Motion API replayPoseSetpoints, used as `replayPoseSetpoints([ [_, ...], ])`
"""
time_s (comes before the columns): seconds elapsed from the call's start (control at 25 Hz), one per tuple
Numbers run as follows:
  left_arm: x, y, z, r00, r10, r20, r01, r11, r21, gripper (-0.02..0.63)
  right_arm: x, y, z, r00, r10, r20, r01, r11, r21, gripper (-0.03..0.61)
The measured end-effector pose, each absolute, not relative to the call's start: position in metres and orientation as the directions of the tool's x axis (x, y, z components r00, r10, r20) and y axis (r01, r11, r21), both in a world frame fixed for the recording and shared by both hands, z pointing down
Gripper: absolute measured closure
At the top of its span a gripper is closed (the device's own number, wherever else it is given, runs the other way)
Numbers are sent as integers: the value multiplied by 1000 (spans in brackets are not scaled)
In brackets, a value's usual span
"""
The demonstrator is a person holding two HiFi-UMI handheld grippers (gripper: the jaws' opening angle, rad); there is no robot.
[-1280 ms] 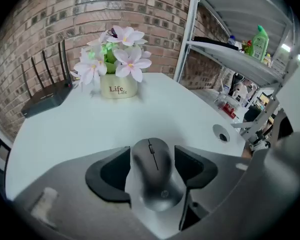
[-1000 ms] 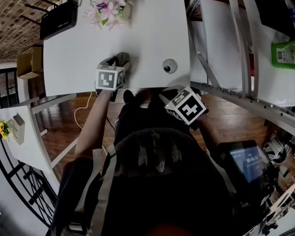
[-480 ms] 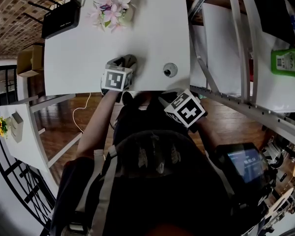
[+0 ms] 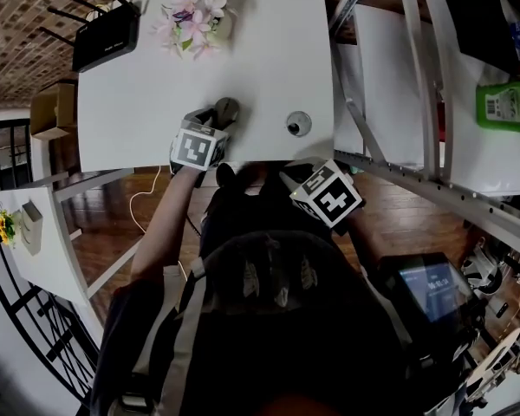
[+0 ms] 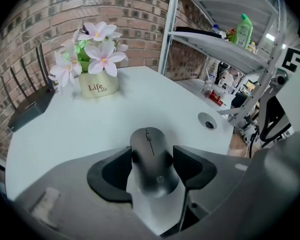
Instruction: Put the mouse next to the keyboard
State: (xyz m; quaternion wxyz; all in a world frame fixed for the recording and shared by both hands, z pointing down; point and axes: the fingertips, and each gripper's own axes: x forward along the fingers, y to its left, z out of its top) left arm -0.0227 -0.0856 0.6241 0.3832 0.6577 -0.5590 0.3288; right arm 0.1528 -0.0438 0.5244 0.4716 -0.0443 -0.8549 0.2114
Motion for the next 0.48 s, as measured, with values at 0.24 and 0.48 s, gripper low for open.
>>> replayPoseSetpoints([
  [0.24,-26,-89,611,98,-522,848,-994,-14,106,351,155,-37,522,-525,299,797,-125,899,-420,572],
  [0.48,-11,-105,598,87,-538,838,-989,55,138,359,153,-29,521,-511,308,802,-105,904,-414,572],
])
